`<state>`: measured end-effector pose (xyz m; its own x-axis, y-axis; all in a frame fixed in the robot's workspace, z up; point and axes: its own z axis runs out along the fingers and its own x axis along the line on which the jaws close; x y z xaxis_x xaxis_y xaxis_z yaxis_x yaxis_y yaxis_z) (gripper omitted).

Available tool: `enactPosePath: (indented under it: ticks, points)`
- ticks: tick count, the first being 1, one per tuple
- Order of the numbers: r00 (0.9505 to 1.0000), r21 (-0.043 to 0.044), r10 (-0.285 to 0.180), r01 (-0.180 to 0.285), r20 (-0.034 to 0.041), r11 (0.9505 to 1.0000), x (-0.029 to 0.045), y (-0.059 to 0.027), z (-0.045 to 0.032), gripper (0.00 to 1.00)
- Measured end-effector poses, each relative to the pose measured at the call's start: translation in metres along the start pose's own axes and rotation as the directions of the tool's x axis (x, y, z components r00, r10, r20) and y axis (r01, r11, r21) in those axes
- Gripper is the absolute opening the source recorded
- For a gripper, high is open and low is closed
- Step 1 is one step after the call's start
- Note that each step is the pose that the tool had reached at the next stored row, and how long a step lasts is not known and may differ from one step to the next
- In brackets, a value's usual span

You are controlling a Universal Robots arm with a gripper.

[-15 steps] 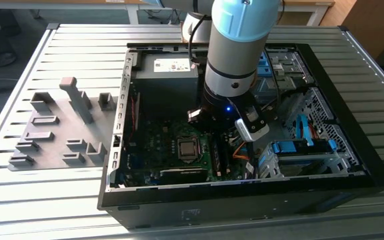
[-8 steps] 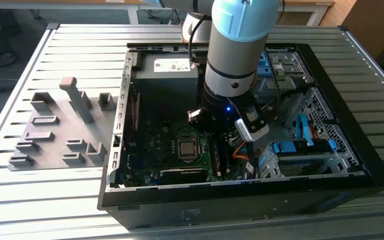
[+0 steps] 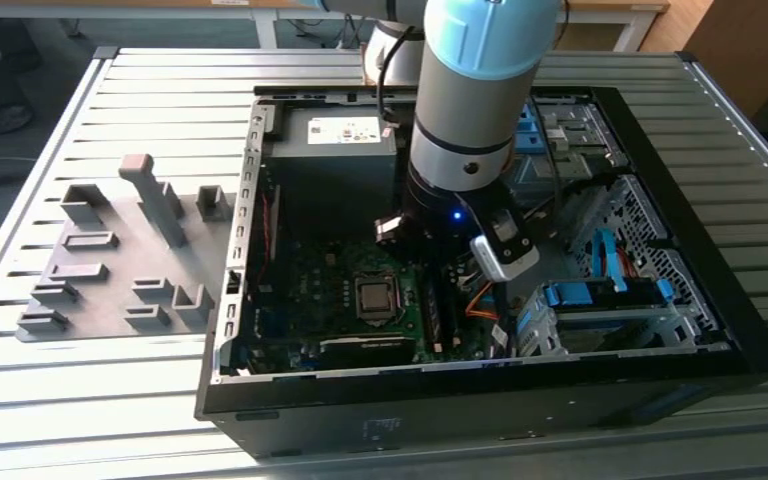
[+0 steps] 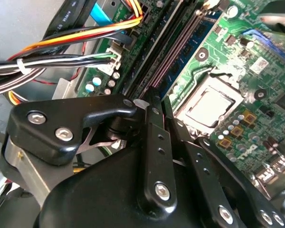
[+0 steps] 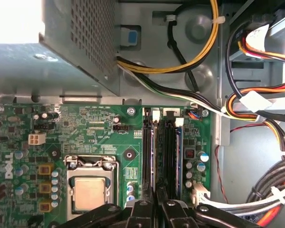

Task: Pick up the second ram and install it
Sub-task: 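Insert the second ram into the second slot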

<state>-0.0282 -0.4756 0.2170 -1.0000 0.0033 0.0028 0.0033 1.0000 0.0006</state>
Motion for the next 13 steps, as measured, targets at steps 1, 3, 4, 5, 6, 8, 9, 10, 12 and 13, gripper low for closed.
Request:
enactPosePath:
  ticks: [1,3,4,5,6,8,9,10,12,13]
  points:
    - [1.0000,-0.0003,0.000,0.000,0.0001,1.0000,0.0000,0.0001,-0.0011,0.14]
    - [1.0000,-0.0004,0.000,0.000,0.0002,1.0000,0.0000,0.0001,-0.0018,0.14]
    - [1.0000,-0.0003,0.000,0.000,0.0001,1.0000,0.0000,0.0001,-0.0018,0.14]
    - [1.0000,-0.0002,0.000,0.000,0.0001,1.0000,0.0000,0.0000,-0.0019,0.14]
    - [1.0000,-0.0001,0.000,0.000,0.0000,1.0000,0.0000,0.0000,-0.0020,0.14]
    - [1.0000,-0.0001,0.002,-0.002,0.0001,1.0000,-0.0005,0.0000,-0.0020,0.14]
    - [1.0000,-0.0002,0.005,-0.005,0.0000,1.0000,-0.0008,0.0000,-0.0020,0.14]
    - [0.9999,-0.0002,0.010,-0.010,0.0000,0.9999,-0.0010,0.0000,-0.0020,0.14]
    - [0.9999,-0.0002,0.015,-0.015,0.0000,0.9999,-0.0013,0.0000,-0.0016,0.14]
    - [0.9999,-0.0003,0.015,-0.015,0.0001,0.9999,-0.0013,0.0000,-0.0011,0.14]
